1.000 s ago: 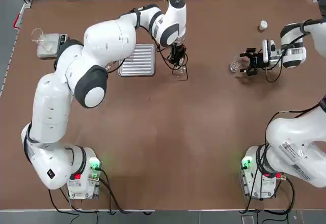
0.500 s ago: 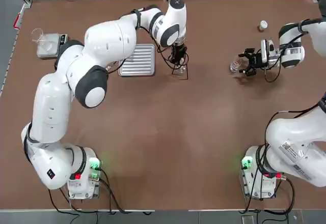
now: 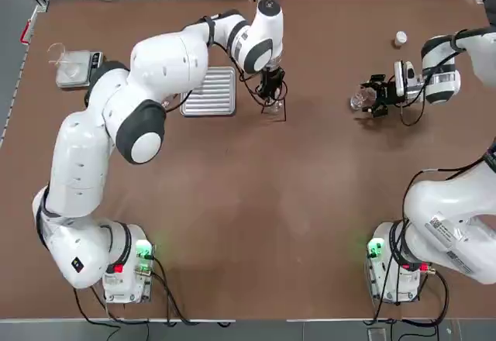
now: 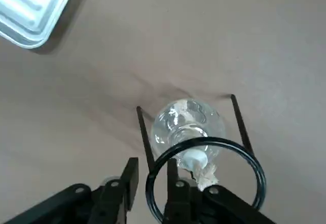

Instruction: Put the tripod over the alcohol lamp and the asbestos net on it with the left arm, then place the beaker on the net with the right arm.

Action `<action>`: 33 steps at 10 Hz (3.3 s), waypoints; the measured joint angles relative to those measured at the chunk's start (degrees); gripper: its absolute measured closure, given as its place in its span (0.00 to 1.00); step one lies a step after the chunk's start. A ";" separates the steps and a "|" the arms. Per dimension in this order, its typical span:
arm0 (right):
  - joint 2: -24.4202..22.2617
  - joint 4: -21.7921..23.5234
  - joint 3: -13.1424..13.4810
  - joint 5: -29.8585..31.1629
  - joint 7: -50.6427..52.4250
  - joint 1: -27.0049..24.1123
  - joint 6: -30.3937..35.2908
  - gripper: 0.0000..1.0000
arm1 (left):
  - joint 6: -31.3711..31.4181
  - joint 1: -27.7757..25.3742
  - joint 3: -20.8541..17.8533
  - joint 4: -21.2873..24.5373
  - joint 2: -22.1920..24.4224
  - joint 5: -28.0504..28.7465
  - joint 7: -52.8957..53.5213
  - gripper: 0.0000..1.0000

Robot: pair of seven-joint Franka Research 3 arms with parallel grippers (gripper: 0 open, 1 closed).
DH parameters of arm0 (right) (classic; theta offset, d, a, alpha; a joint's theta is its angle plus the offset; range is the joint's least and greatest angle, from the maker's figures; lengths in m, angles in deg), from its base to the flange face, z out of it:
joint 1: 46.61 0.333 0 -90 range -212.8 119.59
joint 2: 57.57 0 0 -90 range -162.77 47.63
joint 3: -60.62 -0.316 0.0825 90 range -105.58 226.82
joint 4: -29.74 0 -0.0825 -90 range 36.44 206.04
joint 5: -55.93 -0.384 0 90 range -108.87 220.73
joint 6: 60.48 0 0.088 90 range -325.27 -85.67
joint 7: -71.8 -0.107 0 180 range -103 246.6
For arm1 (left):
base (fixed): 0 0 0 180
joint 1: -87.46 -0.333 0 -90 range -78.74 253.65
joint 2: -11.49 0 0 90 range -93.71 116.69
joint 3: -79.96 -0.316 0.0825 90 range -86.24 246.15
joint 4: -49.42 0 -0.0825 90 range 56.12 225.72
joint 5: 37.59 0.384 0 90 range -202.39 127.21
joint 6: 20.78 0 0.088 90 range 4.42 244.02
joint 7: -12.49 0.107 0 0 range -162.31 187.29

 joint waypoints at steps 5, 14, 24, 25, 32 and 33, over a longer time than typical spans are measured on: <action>0.43 0.01 0.03 -0.38 0.00 0.95 0.00 0.00 | 0.05 -0.02 0.02 -0.99 0.01 0.00 0.00 0.60; 0.64 -0.03 0.13 -1.10 0.00 1.57 -0.01 0.41 | -10.20 -7.28 -0.46 -2.33 9.16 -0.14 3.98 0.65; 0.65 -1.18 0.74 -1.28 -0.32 1.82 -0.14 0.41 | -14.81 -42.46 5.07 2.15 11.24 -4.96 63.90 0.59; 0.65 -1.39 1.25 -1.28 -0.32 2.11 -0.15 0.41 | -13.60 -44.76 5.08 2.59 10.37 -6.82 69.36 0.58; 0.63 -2.15 2.23 -1.31 -0.35 3.55 0.01 0.41 | -11.03 -53.43 5.11 4.24 1.04 -21.66 97.39 0.51; 0.63 -2.22 2.24 -1.31 -0.36 3.60 -0.02 0.41 | -11.01 -54.33 5.11 4.35 -0.19 -22.41 100.19 0.51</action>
